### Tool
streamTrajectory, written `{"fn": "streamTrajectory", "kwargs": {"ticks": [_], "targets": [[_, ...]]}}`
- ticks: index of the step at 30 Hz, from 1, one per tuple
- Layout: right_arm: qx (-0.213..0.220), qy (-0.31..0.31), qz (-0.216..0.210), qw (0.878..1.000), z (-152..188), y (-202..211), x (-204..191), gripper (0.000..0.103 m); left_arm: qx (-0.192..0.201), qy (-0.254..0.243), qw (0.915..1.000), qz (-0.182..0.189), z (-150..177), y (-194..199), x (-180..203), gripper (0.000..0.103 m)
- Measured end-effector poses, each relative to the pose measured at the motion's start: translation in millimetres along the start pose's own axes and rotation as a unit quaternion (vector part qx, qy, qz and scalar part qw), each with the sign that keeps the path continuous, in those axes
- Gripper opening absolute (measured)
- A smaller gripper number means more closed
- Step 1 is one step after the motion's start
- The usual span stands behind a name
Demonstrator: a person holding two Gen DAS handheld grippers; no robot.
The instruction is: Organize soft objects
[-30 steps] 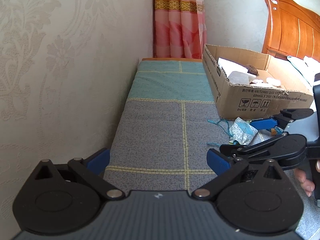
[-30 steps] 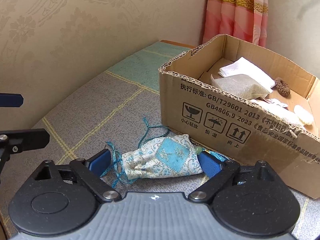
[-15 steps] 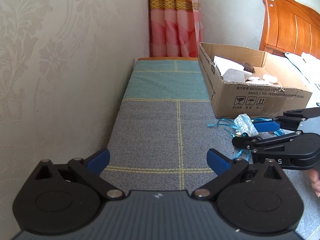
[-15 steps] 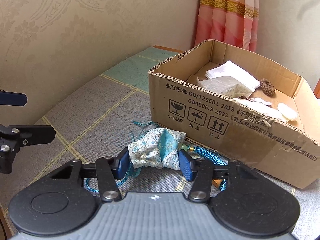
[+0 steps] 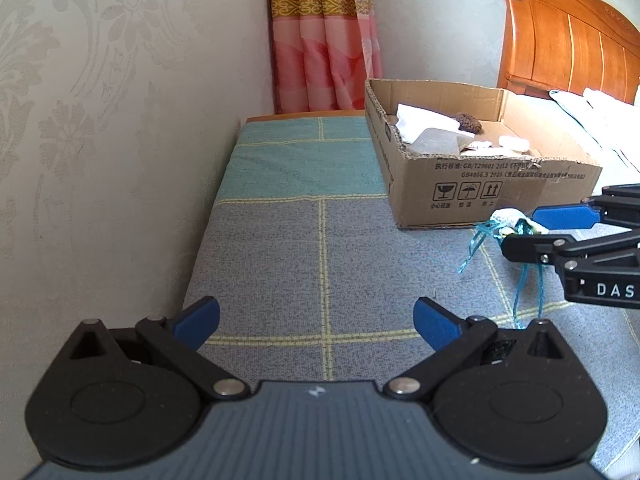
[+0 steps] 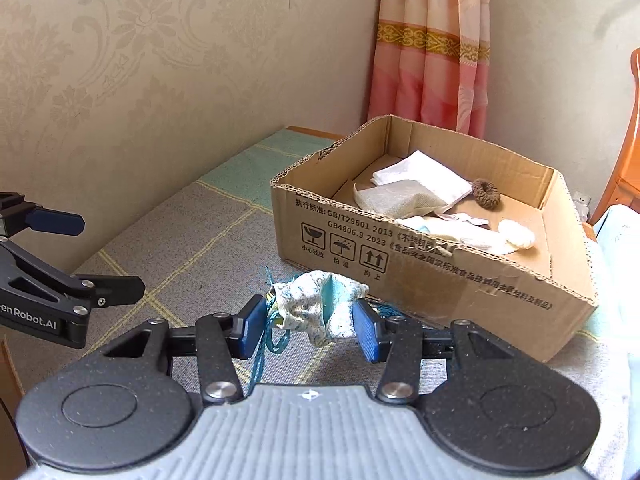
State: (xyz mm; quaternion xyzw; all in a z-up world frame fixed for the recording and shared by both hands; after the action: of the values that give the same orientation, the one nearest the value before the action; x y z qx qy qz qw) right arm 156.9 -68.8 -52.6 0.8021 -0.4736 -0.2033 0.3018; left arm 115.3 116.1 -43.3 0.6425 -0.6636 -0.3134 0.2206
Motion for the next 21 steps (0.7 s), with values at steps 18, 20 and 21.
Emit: {"fn": "streamTrajectory", "kwargs": {"ticks": [18, 20, 21], "targets": [[-0.014, -0.034, 0.026, 0.999, 24.5, 9.3, 36.4, 0.080, -0.009, -0.033, 0.9992, 0.019, -4.2, -3.1, 33.7, 0.102], [-0.022, -0.046, 0.028, 0.998, 25.5, 0.7, 40.9, 0.080, -0.010, -0.037, 0.9990, 0.024, -4.7, -3.1, 36.3, 0.102], [-0.023, -0.051, 0.027, 0.998, 25.9, -3.2, 42.7, 0.081, -0.011, -0.038, 0.9989, 0.026, -5.0, -3.3, 37.8, 0.102]]}}
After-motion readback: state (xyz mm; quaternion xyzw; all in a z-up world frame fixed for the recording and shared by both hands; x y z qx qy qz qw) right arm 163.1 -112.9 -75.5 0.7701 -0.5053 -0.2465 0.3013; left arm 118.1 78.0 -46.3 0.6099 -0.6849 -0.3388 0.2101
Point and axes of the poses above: each gripper's, at about its wrist camera, not at the fingertips, and y roughly against the way its jaws point, x to its right, z to its underside, the point moved 3 cm from there along -y, roughly the way its jaws point, and after that the axes turned 5 degrees about -y, right-handed, at the moved point
